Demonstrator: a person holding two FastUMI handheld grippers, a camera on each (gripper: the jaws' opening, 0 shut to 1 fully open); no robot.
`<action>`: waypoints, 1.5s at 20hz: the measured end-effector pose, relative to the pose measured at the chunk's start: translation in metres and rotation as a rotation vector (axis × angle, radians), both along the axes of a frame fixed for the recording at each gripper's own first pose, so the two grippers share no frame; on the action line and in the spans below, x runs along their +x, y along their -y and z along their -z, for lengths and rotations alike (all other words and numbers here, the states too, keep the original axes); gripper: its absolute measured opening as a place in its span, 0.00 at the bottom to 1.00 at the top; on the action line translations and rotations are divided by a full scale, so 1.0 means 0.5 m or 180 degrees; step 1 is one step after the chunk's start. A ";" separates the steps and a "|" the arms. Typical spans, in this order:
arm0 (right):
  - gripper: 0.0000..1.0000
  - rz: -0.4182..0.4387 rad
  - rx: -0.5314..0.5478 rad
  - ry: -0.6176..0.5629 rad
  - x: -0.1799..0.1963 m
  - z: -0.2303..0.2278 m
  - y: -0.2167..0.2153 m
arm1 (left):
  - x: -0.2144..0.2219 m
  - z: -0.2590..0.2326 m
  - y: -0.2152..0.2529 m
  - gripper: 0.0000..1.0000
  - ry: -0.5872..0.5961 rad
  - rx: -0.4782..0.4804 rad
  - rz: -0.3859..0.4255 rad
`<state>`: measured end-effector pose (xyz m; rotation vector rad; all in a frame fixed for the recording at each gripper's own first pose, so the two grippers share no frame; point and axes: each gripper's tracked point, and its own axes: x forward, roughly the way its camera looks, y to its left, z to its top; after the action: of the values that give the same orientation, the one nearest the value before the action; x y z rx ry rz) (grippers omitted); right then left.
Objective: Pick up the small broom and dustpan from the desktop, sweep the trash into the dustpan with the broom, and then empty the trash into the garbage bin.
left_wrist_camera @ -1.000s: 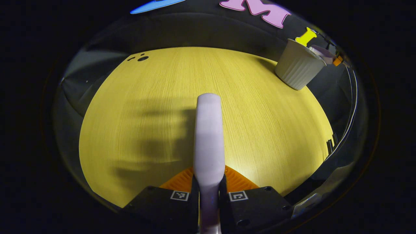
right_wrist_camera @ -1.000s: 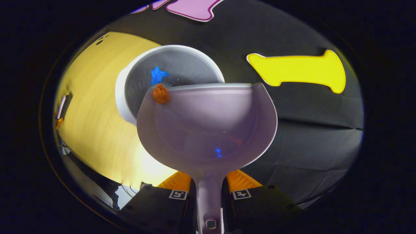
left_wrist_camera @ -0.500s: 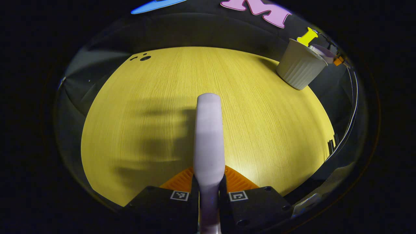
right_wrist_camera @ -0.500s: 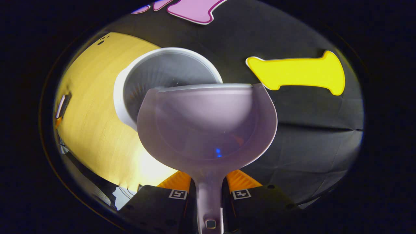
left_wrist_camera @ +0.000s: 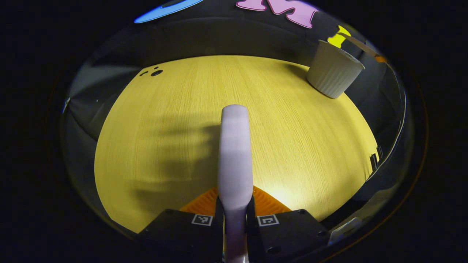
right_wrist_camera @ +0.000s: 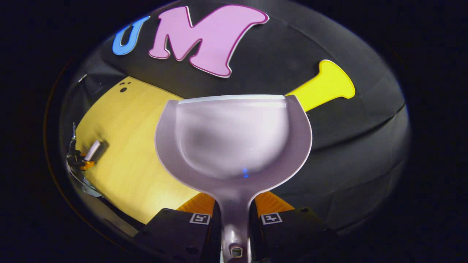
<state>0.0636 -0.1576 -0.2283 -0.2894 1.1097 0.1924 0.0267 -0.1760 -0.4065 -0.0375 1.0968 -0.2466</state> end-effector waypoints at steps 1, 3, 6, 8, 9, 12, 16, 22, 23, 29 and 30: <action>0.35 -0.0032 0.0069 0.0025 -0.019 -0.006 -0.025 | 0.001 -0.002 0.000 0.30 0.0008 0.0013 0.0014; 0.35 -0.0096 0.0202 0.0050 -0.055 -0.009 -0.076 | 0.001 -0.012 0.001 0.30 0.0017 0.0020 0.0023; 0.35 -0.0158 0.0437 0.0022 -0.118 0.002 -0.168 | 0.002 -0.007 -0.001 0.30 0.0032 0.0043 0.0016; 0.35 -0.0187 0.0618 -0.0051 -0.163 0.019 -0.231 | -0.002 -0.007 -0.003 0.30 0.0031 0.0065 0.0008; 0.35 -0.0206 0.0688 -0.0100 -0.183 0.034 -0.257 | -0.003 -0.006 -0.003 0.30 0.0028 0.0073 0.0003; 0.36 -0.0226 0.0761 -0.0260 -0.247 0.094 -0.325 | -0.001 -0.005 -0.009 0.30 0.0036 0.0101 -0.0004; 0.35 -0.0232 0.0902 -0.0533 -0.335 0.179 -0.404 | 0.005 -0.004 -0.019 0.30 0.0043 0.0147 -0.0005; 0.36 -0.0122 0.0942 -0.0820 -0.418 0.323 -0.466 | 0.008 -0.001 -0.011 0.31 0.0117 0.0186 0.0010; 0.35 -0.0124 0.0918 -0.0849 -0.429 0.348 -0.472 | 0.013 -0.001 -0.008 0.31 0.0135 0.0183 0.0018; 0.31 -0.0046 0.0934 -0.1003 -0.455 0.410 -0.473 | 0.017 0.005 -0.010 0.30 0.0194 0.0297 0.0142; 0.35 -0.0015 0.0946 -0.1030 -0.456 0.414 -0.473 | 0.016 0.006 -0.011 0.31 0.0186 0.0311 0.0161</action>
<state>-0.1643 0.0788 -0.4352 0.0067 1.3802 0.4145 0.0347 -0.1703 -0.4097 0.0842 1.0512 -0.2380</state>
